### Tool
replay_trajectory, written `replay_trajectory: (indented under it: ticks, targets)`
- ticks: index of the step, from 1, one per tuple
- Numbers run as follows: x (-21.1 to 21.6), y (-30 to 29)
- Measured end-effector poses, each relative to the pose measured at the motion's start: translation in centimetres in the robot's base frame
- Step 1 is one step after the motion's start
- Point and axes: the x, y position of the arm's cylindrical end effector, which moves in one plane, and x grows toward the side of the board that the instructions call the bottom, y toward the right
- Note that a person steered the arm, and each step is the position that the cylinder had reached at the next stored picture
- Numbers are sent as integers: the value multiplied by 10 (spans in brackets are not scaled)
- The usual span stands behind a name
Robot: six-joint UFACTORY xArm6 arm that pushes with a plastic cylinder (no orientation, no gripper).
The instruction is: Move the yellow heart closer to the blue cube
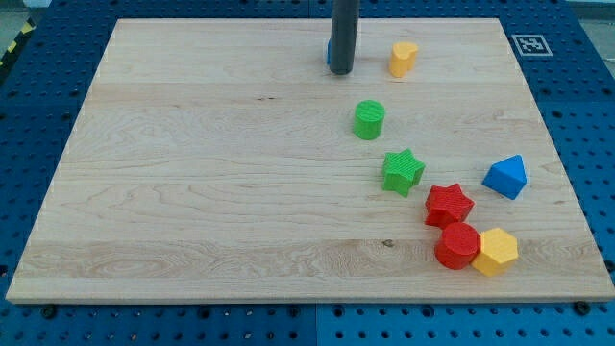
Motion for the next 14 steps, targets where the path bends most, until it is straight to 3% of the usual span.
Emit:
replay_trajectory:
  ticks: [2, 4, 5, 6, 7, 8, 11, 13, 14]
  targets:
    - [-40, 0]
    - [49, 64]
    - [50, 119]
    - [25, 128]
    - [-2, 126]
    - [-2, 106]
    - [-11, -5]
    - [8, 9]
    - [12, -10]
